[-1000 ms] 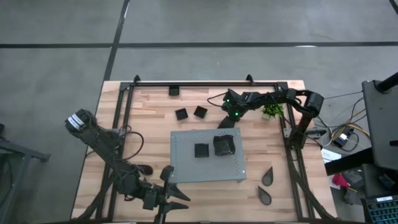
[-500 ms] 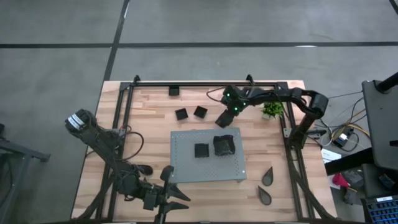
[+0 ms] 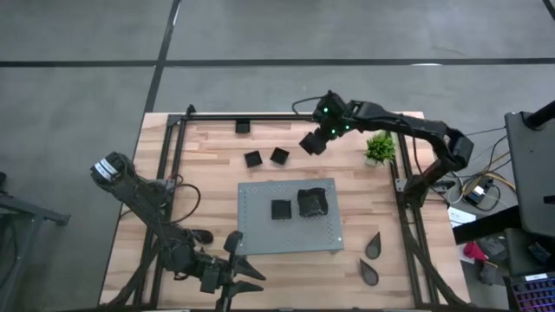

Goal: Pick & Place Mini shaped plates
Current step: Stack the square plate on top of the square plate on the shelf

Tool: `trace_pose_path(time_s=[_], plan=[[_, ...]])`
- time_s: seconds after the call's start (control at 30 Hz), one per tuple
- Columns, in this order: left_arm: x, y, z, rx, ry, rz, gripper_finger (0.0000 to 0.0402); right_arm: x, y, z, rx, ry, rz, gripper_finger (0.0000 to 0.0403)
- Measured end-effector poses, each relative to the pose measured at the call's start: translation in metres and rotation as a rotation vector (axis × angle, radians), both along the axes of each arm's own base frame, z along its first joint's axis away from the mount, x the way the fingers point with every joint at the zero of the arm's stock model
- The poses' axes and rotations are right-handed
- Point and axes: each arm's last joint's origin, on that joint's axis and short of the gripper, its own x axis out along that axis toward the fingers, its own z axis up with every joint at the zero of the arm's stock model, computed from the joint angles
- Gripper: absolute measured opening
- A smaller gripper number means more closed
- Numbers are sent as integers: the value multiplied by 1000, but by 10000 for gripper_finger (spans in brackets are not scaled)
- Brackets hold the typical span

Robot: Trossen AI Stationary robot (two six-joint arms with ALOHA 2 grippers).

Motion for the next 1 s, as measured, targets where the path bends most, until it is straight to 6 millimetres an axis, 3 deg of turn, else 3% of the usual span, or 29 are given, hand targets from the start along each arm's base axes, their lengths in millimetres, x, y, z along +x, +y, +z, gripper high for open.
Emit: trace_pose_path(time_s=[0.23,0.43,0.6,1.0], plan=[[0,0,0,-2,-1,0,99,-5,6,57,-117,-113,39,8],[0,0,0,-2,-1,0,99,0,21,84,-73,-226,250,8],[0,0,0,-3,-2,0,99,18,43,78,39,-255,413,8],[0,0,0,-3,-1,0,99,51,104,58,88,-202,630,8]])
